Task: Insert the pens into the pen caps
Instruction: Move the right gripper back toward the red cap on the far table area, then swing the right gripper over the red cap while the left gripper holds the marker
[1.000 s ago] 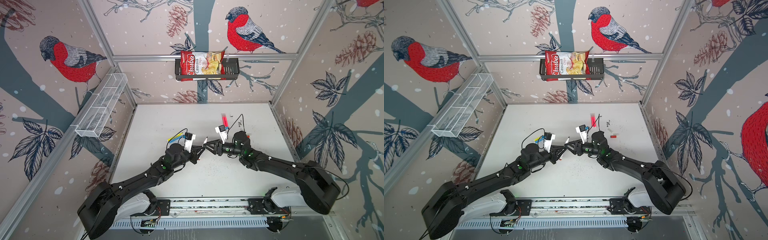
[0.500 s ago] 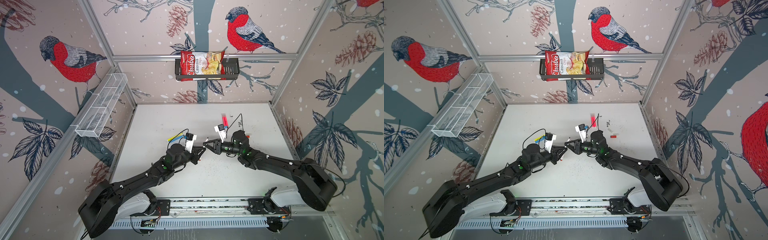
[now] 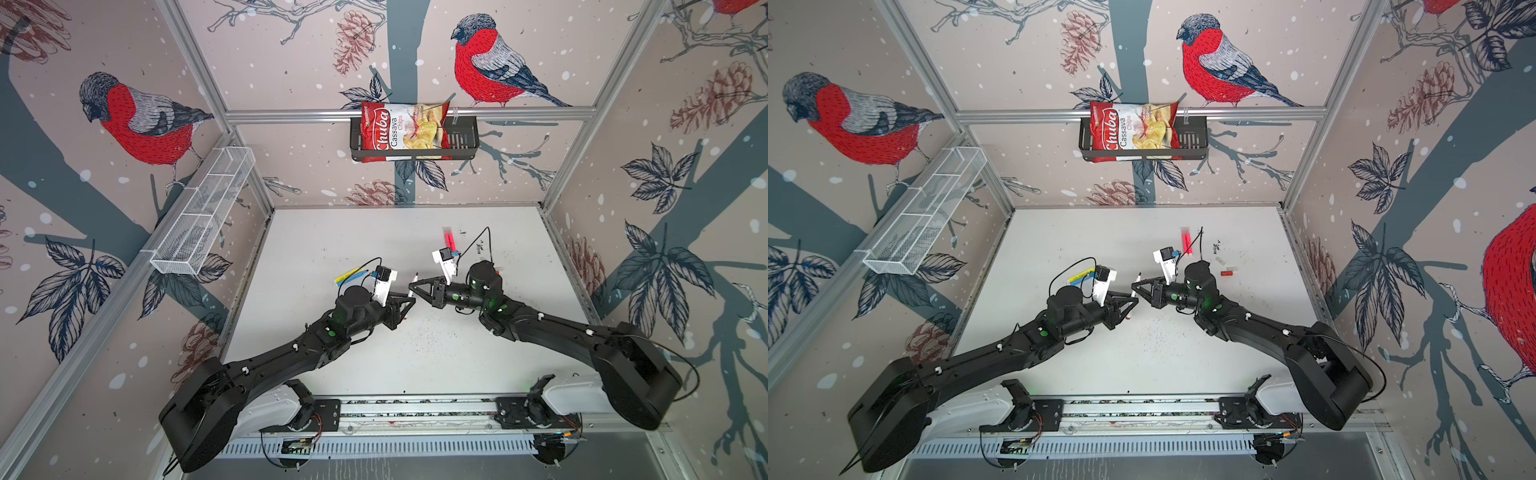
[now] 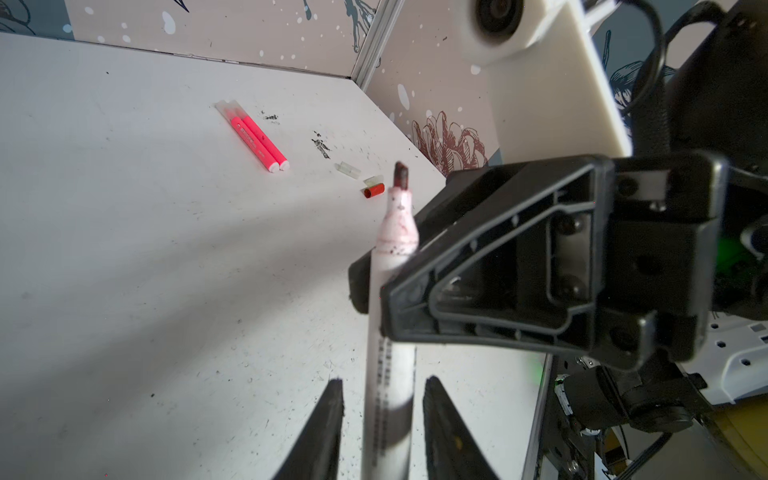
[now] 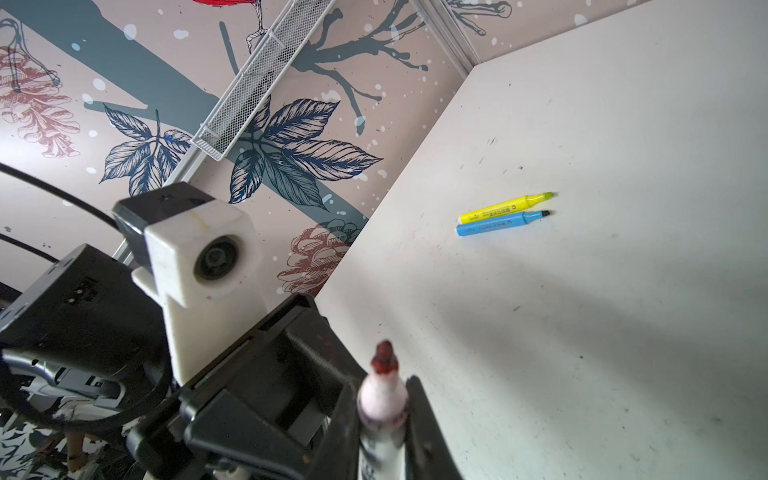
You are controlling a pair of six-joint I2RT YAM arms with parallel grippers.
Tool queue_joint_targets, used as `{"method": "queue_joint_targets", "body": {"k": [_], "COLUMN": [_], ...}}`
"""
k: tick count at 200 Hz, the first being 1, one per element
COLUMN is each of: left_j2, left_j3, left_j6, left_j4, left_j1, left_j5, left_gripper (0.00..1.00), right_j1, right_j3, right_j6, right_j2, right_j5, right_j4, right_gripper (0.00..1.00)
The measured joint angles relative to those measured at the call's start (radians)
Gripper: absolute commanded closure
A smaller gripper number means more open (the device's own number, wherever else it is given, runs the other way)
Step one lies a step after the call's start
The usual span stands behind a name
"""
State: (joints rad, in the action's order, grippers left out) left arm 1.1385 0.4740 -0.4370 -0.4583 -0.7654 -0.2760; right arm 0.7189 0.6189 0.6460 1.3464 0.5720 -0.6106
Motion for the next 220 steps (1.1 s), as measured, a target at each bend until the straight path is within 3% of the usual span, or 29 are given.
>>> {"method": "queue_joint_targets", "body": {"k": [35, 62, 83, 105, 126, 138, 176, 220], "left_j2": [0.014, 0.023, 0.024, 0.025, 0.022, 0.016, -0.009, -0.038], "left_j3": [0.003, 0.008, 0.010, 0.011, 0.010, 0.005, -0.014, -0.041], "left_j6": [0.001, 0.011, 0.018, 0.018, 0.017, 0.017, 0.015, 0.014], "left_j4": [0.008, 0.014, 0.017, 0.021, 0.021, 0.021, 0.022, 0.022], "left_j1": [-0.002, -0.005, -0.006, -0.007, -0.007, -0.007, -0.007, -0.007], "left_j5": [-0.013, -0.028, -0.032, -0.032, -0.007, -0.004, 0.046, 0.071], "left_gripper": [0.69, 0.86, 0.93, 0.94, 0.94, 0.94, 0.94, 0.94], "right_j1": [-0.006, -0.006, -0.006, -0.006, -0.006, -0.006, -0.056, -0.246], "right_j3": [0.000, 0.000, -0.002, -0.006, -0.007, -0.006, 0.037, 0.058], "right_j6": [-0.016, -0.017, -0.018, -0.018, -0.020, -0.026, -0.065, -0.070], "right_j2": [-0.016, -0.016, -0.016, -0.018, -0.024, -0.031, -0.056, -0.065], "right_j5": [-0.010, -0.017, -0.016, -0.016, -0.023, -0.031, -0.121, -0.239], "right_j4": [0.000, 0.006, 0.008, 0.009, 0.020, 0.033, 0.177, 0.375], "right_gripper": [0.89, 0.88, 0.86, 0.72, 0.47, 0.39, 0.33, 0.31]}}
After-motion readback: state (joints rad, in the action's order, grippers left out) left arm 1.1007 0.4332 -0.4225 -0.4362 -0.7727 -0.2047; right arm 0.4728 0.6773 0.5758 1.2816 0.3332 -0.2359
